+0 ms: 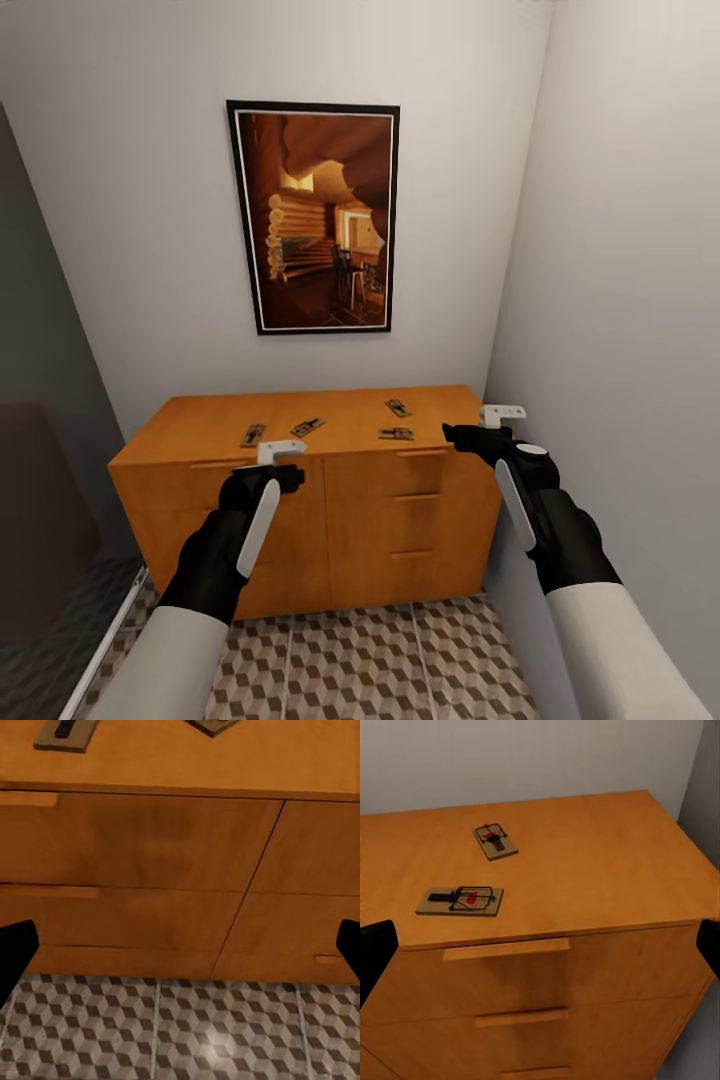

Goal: Take the four mousetraps from the cabinet in the bathroom and place them on the bathroom floor. Make sure all four end up on the same floor surface, and ensure that at least two of them are either under or directly next to the same bathroom sink.

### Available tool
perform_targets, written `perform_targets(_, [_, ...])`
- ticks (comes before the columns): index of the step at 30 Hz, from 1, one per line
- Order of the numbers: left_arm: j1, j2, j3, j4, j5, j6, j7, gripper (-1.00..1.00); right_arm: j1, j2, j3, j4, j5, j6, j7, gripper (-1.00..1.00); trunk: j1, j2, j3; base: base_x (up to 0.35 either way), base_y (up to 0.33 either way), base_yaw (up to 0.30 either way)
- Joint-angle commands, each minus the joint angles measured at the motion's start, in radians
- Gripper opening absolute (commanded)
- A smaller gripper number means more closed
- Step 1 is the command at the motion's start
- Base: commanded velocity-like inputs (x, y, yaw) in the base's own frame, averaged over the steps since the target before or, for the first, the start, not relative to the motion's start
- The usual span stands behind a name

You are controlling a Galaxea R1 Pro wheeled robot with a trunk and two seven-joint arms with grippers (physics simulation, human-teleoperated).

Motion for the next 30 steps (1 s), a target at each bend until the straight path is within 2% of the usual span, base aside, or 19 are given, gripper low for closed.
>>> perform_targets(1, [-0.001,0.0,-0.002,-0.002,0.011,0.003,0.018,1.0,-0.001,0.0,0.001,-0.001,-0.008,0.004,-0.002,1.0,-0.004,0.006,0.002,0.0,0.0,0.0])
perform_targets(9, [-0.001,0.0,-0.006,-0.006,0.012,0.006,0.047,1.0,-0.001,0.0,0.001,-0.001,0.002,0.004,-0.002,1.0,-0.035,0.062,0.027,0.0,0.0,0.0])
perform_targets(21, [-0.001,0.0,-0.004,-0.007,0.009,0.003,0.062,1.0,-0.001,0.0,0.002,-0.001,0.065,0.003,-0.002,1.0,-0.081,0.146,0.065,0.0,0.0,0.0])
perform_targets(30, [-0.001,0.0,-0.002,-0.006,0.012,0.001,0.092,1.0,-0.001,0.0,0.0,-0.001,0.08,0.0,0.001,1.0,-0.115,0.209,0.093,0.0,0.0,0.0])
